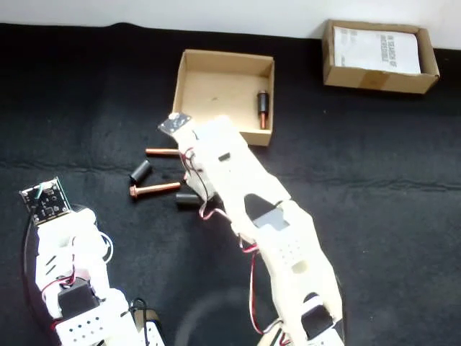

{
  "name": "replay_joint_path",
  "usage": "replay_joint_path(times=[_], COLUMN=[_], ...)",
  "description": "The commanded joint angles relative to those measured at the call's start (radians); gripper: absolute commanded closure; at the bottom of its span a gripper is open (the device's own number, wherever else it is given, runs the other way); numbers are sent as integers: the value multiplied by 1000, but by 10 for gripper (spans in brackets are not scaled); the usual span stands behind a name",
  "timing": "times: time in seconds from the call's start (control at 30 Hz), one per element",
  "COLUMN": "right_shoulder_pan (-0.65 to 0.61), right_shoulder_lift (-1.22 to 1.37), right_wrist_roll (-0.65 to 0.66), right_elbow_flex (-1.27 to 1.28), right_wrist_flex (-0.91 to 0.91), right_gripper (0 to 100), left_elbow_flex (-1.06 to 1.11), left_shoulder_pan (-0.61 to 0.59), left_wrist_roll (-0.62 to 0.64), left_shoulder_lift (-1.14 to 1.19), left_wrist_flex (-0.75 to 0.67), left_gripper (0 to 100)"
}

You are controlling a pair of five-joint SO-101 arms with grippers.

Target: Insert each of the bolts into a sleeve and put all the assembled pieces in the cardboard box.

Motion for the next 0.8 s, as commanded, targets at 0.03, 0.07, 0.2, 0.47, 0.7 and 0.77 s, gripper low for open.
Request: replay_joint_path(times=[0.03,0.07,0.2,0.47,0.7,0.77], right_shoulder_pan=[19,25,56,102,105,108], right_shoulder_lift=[-13,-13,-16,-249,-575,-661], right_wrist_roll=[15,15,15,15,15,15], right_elbow_flex=[-309,-375,-579,-522,-177,-79], right_wrist_flex=[174,216,285,285,283,282], right_gripper=[992,992,992,992,992,992], left_elbow_flex=[19,19,19,19,19,19], left_shoulder_pan=[-7,-7,-5,-4,-2,-2], left_wrist_roll=[-6,-6,-6,-5,-5,-5], left_shoulder_lift=[2,2,2,2,2,2], left_wrist_flex=[-15,-15,-15,-12,-11,-11], left_gripper=[987,987,987,987,987,987])
